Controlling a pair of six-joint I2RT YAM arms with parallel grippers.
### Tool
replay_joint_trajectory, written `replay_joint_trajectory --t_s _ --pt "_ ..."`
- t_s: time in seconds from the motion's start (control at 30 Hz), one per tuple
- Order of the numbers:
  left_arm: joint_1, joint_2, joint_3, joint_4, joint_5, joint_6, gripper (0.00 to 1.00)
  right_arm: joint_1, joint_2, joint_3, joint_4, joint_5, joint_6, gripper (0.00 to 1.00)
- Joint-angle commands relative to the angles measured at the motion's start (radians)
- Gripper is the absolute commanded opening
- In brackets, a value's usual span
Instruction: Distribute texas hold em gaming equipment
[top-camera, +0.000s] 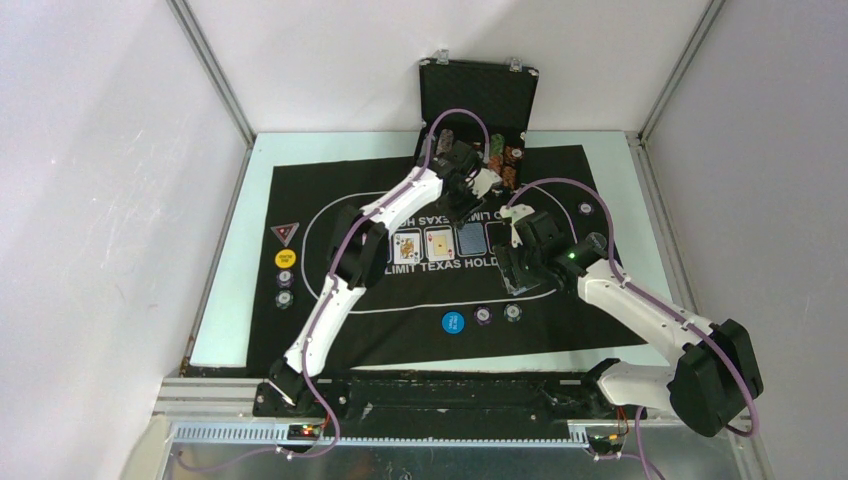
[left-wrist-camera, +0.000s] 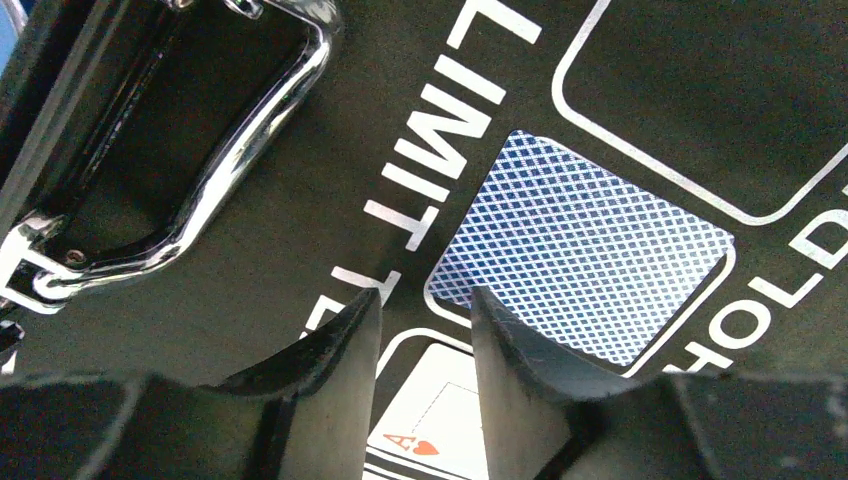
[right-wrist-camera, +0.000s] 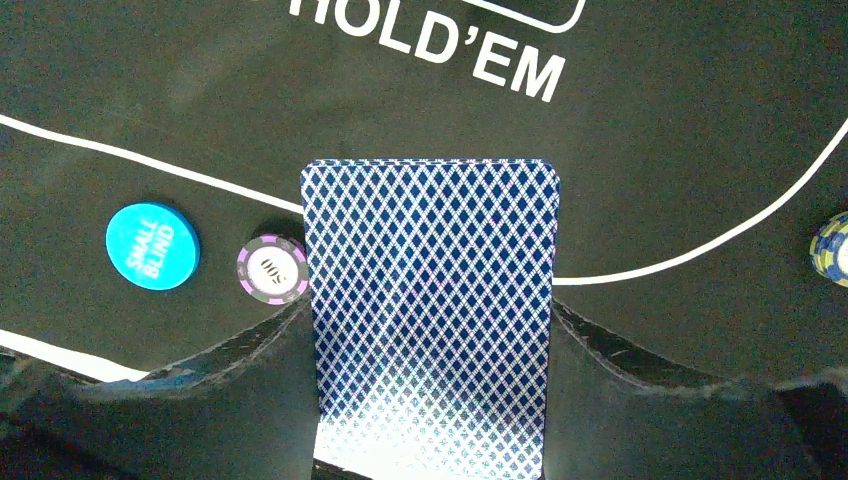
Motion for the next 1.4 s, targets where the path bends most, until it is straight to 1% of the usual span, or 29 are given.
replay_joint_trajectory --t_s 0.0,0.17,0.23,0.3,0.37,0.4,0.43,0.47,0.5,0.6,0.7,0.73,0.77,0.8,0.83,0.87,0.9,0.93,0.97,1.0,1.23,1.27,1.33,1.37 --pt "-0.006 -0.093 -0.008 -0.007 0.005 -0.011 0.49 0.003 0.000 0.008 0.040 0.010 0.008 0.01" --pt "-0.005 -0.151 -0.010 -0.002 -0.014 -0.004 0.52 0.003 -0.006 0.008 0.037 0.013 0.008 0.00" --pt "-0.004 -0.176 -0.010 0.001 -0.041 0.002 0.54 0.005 -0.010 0.008 0.036 0.015 0.009 0.00" --pt "-0.004 -0.212 -0.011 0.001 -0.056 0.007 0.58 0.006 -0.012 0.008 0.035 0.016 0.008 0.00" --pt "-0.004 -0.243 -0.017 0.004 -0.057 0.003 0.67 0.007 -0.011 0.008 0.035 0.016 0.008 0.01" --pt "-0.004 -0.255 -0.022 0.012 -0.054 -0.003 0.75 0.007 -0.013 0.007 0.035 0.017 0.008 0.01" --pt "-0.003 -0.278 -0.039 0.016 -0.048 -0.018 0.81 0.006 -0.014 0.008 0.034 0.018 0.008 0.01" --pt "-0.002 -0.293 -0.051 0.025 -0.032 -0.027 0.94 0.007 -0.016 0.009 0.034 0.018 0.008 0.01" --pt "-0.001 -0.323 -0.084 0.035 -0.018 -0.051 0.98 0.006 -0.016 0.008 0.034 0.019 0.008 0.01" --pt "0.021 -0.408 -0.184 0.112 0.024 -0.122 0.99 0.007 -0.020 0.008 0.033 0.020 0.009 0.01" --pt "0.046 -0.533 -0.367 0.262 0.072 -0.274 1.00 0.010 -0.021 0.008 0.031 0.021 0.010 0.00" --pt "0.052 -0.554 -0.401 0.291 0.076 -0.359 1.00 0.011 -0.021 0.008 0.032 0.023 0.011 0.01" --pt "0.054 -0.590 -0.472 0.352 0.095 -0.397 1.00 0.011 -0.020 0.007 0.034 0.024 0.011 0.00" --pt "0.056 -0.608 -0.507 0.387 0.114 -0.476 1.00 0.010 -0.020 0.006 0.032 0.028 0.012 0.00" --pt "0.056 -0.639 -0.591 0.478 0.178 -0.514 1.00 0.010 -0.022 0.006 0.032 0.030 0.013 0.00" --pt "0.057 -0.651 -0.631 0.527 0.208 -0.593 1.00 0.009 -0.025 0.006 0.030 0.034 0.016 0.00" --pt "0.056 -0.663 -0.702 0.615 0.261 -0.633 1.00 0.009 -0.031 0.004 0.030 0.034 0.016 0.00" --pt "0.055 -0.663 -0.729 0.650 0.292 -0.701 1.00 0.009 -0.035 0.004 0.032 0.035 0.017 0.00" --pt "0.055 -0.655 -0.766 0.710 0.330 -0.734 1.00 0.008 -0.039 0.001 0.034 0.035 0.018 0.01" --pt "0.052 -0.636 -0.776 0.726 0.344 -0.782 1.00 0.006 -0.041 0.000 0.036 0.033 0.020 0.00" --pt "0.016 -0.500 -0.740 0.831 0.349 -0.952 1.00 -0.006 -0.033 -0.002 0.037 0.036 0.028 0.00" --pt "0.006 -0.472 -0.720 0.833 0.335 -0.987 1.00 -0.007 -0.032 -0.002 0.037 0.036 0.029 0.00" --pt "-0.016 -0.436 -0.684 0.828 0.306 -1.006 1.00 -0.011 -0.031 -0.003 0.037 0.036 0.029 0.00" --pt "-0.037 -0.426 -0.665 0.784 0.276 -1.003 1.00 -0.012 -0.029 -0.002 0.037 0.037 0.029 0.00"
